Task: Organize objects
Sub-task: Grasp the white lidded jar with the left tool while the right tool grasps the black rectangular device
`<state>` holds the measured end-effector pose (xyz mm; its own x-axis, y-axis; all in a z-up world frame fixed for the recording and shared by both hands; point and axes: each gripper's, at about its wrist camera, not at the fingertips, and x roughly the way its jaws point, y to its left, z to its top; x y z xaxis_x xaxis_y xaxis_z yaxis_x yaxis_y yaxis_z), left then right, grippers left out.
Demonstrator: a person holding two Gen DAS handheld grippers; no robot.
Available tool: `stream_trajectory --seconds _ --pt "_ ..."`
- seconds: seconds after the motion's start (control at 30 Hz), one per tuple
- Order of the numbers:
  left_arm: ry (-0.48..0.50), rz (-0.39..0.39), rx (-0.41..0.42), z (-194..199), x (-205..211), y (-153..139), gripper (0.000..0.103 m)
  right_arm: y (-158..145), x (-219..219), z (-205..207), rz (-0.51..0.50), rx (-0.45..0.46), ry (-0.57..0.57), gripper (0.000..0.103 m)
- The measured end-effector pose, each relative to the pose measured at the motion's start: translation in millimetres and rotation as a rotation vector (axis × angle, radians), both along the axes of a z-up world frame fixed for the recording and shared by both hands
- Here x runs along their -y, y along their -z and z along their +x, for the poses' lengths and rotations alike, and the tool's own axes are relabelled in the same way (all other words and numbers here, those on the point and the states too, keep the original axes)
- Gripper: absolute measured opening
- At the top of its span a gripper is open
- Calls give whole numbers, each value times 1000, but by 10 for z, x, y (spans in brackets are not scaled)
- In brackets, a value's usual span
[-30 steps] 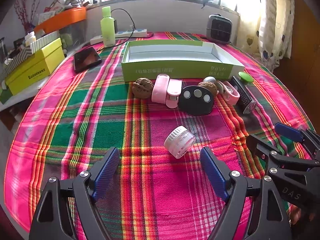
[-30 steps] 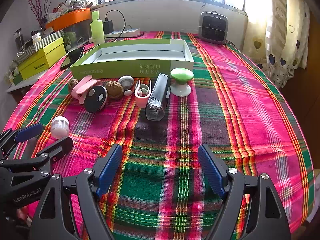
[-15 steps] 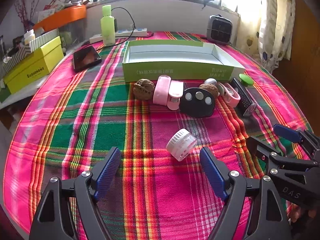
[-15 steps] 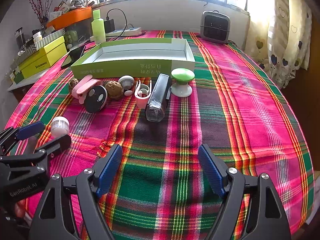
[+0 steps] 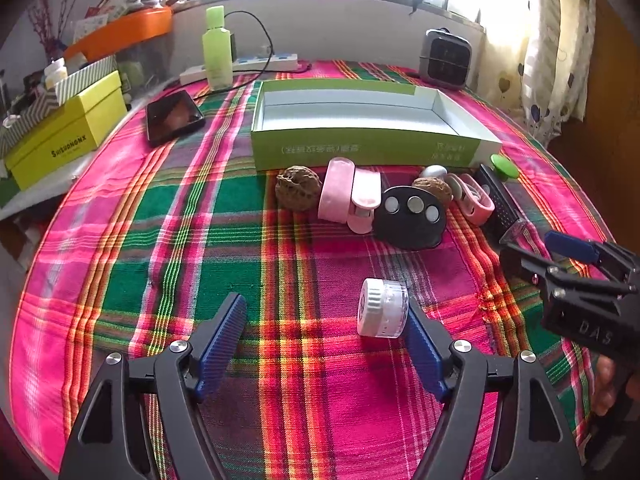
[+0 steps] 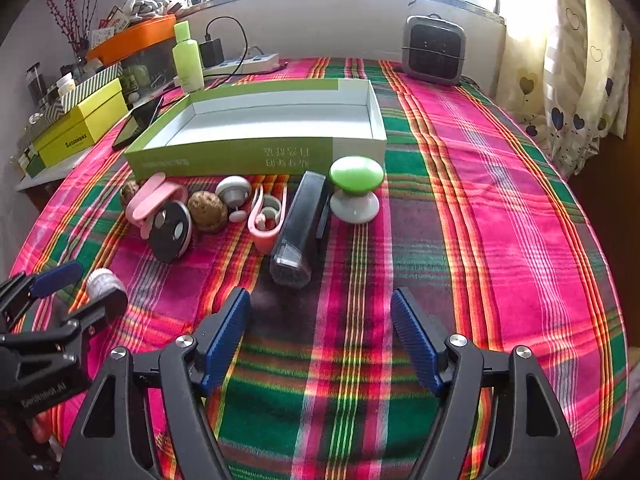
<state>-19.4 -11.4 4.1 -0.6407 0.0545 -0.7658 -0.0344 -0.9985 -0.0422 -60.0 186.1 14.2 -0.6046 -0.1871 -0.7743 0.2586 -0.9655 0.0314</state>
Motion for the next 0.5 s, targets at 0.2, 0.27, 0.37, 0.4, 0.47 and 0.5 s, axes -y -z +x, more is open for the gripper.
stream_trajectory --seconds 0.2,0.27,0.37,0.4,0.47,0.5 --pt "6 -26 -13 -33 -6 3 73 -11 5 -114 -31 15 -4 61" --pt "2 -25 -15 -43 2 0 70 -20 13 -144 -33 17 -7 55" --pt "-2 -24 -17 -60 24 -11 63 -31 33 -164 -32 11 -17 44" --pt "-3 -22 -17 -64 31 -15 58 -34 36 -170 -34 9 -21 40" --pt "-5 -17 -15 -72 40 -23 54 -29 44 -172 -32 7 -26 30" --pt "-5 -15 -15 -75 43 -25 52 -25 46 -171 -31 8 -28 29"
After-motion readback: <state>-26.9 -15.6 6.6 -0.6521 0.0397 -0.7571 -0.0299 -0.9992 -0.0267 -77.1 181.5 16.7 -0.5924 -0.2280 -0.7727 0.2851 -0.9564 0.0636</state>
